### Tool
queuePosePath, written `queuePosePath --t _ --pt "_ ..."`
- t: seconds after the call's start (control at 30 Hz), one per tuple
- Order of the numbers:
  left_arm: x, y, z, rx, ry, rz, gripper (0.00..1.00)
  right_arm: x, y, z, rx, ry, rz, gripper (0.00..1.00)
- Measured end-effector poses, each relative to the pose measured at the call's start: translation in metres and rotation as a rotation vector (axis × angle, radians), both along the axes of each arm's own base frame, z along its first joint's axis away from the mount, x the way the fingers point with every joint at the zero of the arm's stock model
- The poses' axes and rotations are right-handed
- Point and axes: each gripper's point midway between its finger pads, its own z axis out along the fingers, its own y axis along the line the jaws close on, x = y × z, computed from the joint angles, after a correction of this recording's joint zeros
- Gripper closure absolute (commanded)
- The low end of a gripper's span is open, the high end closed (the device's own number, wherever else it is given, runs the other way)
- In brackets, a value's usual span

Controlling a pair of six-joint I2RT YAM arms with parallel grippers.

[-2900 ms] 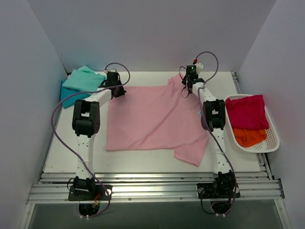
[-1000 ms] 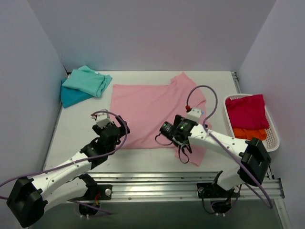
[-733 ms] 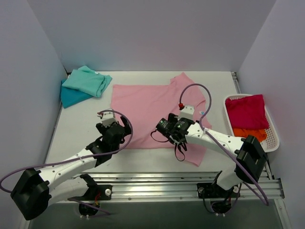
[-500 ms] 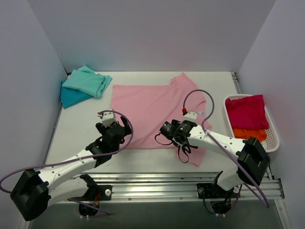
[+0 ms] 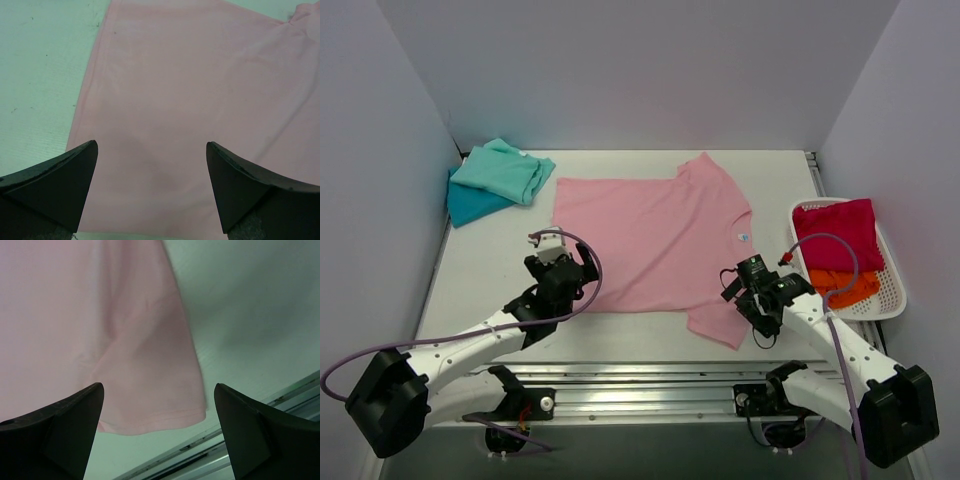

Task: Fold and stack the t-shirts
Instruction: Flatten out the tshirt, then grap the side of the flattened tshirt closest away from the robot with both arms

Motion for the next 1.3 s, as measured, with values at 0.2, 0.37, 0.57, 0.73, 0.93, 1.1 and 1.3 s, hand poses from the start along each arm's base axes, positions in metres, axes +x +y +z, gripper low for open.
queuePosePath --t 0.2,0.37,0.57,0.73,0.93,1.1,1.3 --pt "0.0 -0.004 -0.001 -0.009 0.005 -0.018 0.02 -0.02 0.01 -0.013 0.094 0.069 0.013 0.16" --pt "-0.001 -0.005 -0.001 -0.014 0.008 -0.027 0.02 -0.028 0.012 -0.009 0.133 0.057 0.011 0.18" --pt "-0.001 -0.009 -0.001 -0.031 0.012 -0.041 0.02 -0.047 0.009 -0.009 0.183 0.033 -0.022 0.22" --pt "-0.002 -0.012 -0.001 -0.046 0.017 -0.054 0.02 -0.065 0.011 -0.042 0.189 0.14 -0.035 0.23" --pt "-0.003 -0.012 0.003 -0.063 0.008 -0.054 0.02 -0.081 0.019 -0.064 0.2 0.242 -0.019 0.27" --pt "-0.003 -0.012 0.008 -0.074 -0.004 -0.054 0.02 -0.083 0.022 -0.064 0.211 0.248 -0.02 0.32" --pt "-0.003 -0.01 0.008 -0.074 -0.004 -0.05 0.02 -0.083 0.021 -0.063 0.202 0.25 -0.012 0.32"
